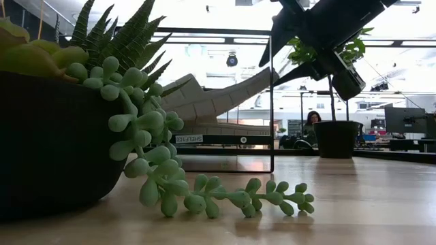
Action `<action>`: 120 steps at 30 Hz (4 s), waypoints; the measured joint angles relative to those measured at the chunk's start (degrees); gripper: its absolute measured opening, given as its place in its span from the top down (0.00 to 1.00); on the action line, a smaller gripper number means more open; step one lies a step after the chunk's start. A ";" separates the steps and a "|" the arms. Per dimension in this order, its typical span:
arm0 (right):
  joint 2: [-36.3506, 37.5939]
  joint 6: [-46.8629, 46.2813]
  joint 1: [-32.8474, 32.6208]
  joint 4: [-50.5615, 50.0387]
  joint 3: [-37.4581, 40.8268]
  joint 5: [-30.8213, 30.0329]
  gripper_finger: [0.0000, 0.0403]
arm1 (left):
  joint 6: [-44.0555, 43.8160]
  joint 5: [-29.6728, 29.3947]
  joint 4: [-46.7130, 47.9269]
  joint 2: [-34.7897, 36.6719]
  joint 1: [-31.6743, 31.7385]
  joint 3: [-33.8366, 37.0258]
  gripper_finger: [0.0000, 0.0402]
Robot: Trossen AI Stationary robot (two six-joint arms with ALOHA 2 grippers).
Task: Pick and place slides into the shelf
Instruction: Put the gray slipper slide on the shelf, then adjust the right gray slipper slide on the shelf
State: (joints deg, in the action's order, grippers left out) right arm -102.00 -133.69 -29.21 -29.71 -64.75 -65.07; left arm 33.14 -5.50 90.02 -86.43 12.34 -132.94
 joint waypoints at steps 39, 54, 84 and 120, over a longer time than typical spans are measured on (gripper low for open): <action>2.02 -2.40 2.39 -3.93 0.00 8.31 0.59 | 0.00 -0.08 -0.01 0.09 0.00 0.00 0.84; 2.12 -2.80 2.70 -6.17 0.00 11.04 0.59 | 0.03 -0.07 0.00 0.11 0.00 0.00 0.84; 16.55 13.71 7.27 -25.50 0.00 20.07 0.67 | 1.08 -0.07 0.00 0.13 0.00 0.00 0.84; 9.23 86.28 50.02 -9.81 0.00 62.40 1.00 | -8.42 -0.06 -0.02 0.13 0.00 0.00 0.84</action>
State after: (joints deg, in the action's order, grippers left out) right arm -92.77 -47.41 20.81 -39.52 -64.75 -2.67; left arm 24.72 -5.56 90.00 -86.30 12.34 -132.94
